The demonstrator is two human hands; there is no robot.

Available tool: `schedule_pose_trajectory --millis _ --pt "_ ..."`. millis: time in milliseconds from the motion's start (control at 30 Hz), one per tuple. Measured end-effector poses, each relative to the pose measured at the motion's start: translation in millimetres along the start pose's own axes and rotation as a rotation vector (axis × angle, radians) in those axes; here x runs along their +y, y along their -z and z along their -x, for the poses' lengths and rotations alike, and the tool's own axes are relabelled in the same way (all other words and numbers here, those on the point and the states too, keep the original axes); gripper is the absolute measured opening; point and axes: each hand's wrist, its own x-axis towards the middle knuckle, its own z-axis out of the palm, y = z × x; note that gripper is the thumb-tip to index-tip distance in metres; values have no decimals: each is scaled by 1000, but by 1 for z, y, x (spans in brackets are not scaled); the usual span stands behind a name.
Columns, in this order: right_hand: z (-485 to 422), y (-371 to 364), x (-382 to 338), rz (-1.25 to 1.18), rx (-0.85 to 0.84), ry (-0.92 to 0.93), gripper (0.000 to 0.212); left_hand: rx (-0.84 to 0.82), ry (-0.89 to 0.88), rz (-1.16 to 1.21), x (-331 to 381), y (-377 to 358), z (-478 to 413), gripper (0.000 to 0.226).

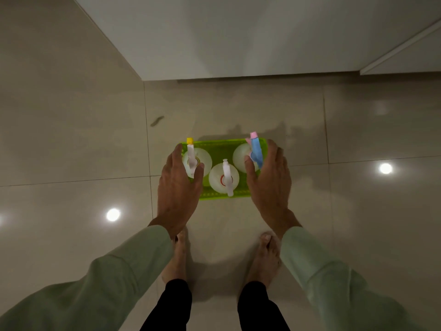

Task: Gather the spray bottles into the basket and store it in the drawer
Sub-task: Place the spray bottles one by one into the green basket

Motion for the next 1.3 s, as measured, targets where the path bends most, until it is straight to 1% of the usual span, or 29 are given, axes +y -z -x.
schedule_pose_trajectory --millis 33,100,233,333,400,467,533,600,633,700,767,833,900,933,1000,1100,1300 --pt "-6 -3 2 19 -54 0 49 1 8 -4 1 0 -1 62" --pt "-15 -7 5 71 -95 31 37 0 14 -9 3 0 -5 64" --pt "-19 -10 5 177 3 68 28 -9 21 -30 4 0 -7 64" --pt "-16 -12 4 161 41 76 26 -14 35 -30 4 -1 -6 65" --pt "-14 -13 6 147 37 85 31 -16 37 -28 4 -1 -6 65" --pt "-12 -10 6 155 13 64 47 -21 36 -22 4 0 -5 66" --pt "-7 -4 5 139 52 42 60 -23 43 -18 2 2 -5 66" --pt "5 1 0 74 147 68 62 -19 55 -13 1 4 -4 66" --pt "13 2 -5 41 167 98 62 -16 59 -10 1 4 -3 66" --pt "33 -3 -14 13 128 165 61 -5 59 -6 1 5 -1 64" --pt "47 -11 -21 30 35 194 53 7 51 -5 1 4 2 61" --pt "52 -19 -26 28 -50 153 37 3 53 -5 -2 4 2 62" --pt "53 -26 -31 35 -86 100 21 -11 61 -8 -6 3 2 65" --pt "53 -28 -34 44 -93 77 17 -12 62 -11 -7 3 2 66" --pt "54 -32 -37 34 -98 34 14 -11 60 -18 -9 2 3 65" --pt "54 -34 -39 -13 -96 3 17 -16 59 -19 -9 1 4 64" --pt "55 -33 -39 -48 -52 -7 14 -19 47 -20 -7 -2 1 61"
